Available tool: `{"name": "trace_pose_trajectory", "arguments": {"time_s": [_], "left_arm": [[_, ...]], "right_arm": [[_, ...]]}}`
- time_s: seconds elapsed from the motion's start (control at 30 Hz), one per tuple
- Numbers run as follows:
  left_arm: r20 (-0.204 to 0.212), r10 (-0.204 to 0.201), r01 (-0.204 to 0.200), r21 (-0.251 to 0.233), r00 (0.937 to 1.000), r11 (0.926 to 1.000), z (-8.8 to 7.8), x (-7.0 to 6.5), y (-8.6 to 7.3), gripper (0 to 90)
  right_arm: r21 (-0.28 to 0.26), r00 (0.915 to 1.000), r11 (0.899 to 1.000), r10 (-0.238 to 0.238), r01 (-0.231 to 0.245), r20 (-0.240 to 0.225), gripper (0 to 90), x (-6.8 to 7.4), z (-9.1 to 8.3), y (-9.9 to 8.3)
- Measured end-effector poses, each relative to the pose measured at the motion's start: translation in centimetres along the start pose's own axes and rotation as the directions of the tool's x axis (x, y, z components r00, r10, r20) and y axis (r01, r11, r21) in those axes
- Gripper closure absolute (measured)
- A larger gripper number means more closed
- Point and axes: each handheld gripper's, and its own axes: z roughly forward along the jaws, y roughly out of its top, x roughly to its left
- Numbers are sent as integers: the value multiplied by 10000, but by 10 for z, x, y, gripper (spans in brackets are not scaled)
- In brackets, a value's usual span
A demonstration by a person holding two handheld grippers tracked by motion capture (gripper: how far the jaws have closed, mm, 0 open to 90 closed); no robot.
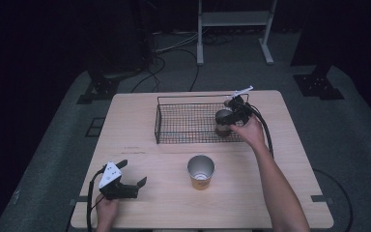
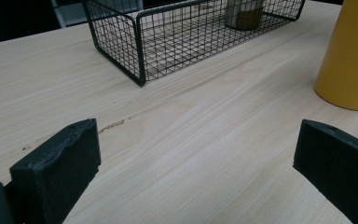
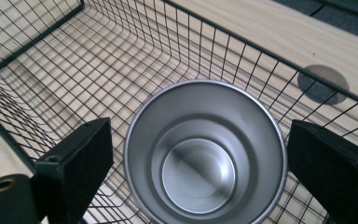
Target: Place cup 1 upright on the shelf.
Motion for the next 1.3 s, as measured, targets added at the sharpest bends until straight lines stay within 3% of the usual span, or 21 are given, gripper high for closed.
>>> {"name": "trace_pose_trajectory", "arguments": {"time_s": [0.5,0.6,1.0,1.3], "left_arm": [[-3,23,-23,55,10000,10000,0,0,0,0],[-10,54,-54,61,10000,10000,0,0,0,0],[13,-1,1,-12,10000,10000,0,0,0,0],[27,6,-6,-10,10000,10000,0,0,0,0]], "right_arm": [[-854,9998,9962,-179,171,-92,60,1,-31,3],[-1116,9992,9930,-389,376,-94,60,6,-43,0],[-1066,9965,9918,-753,710,-366,60,16,-65,-18],[-1223,9896,9841,-1356,1289,-484,60,32,-89,-40]]}}
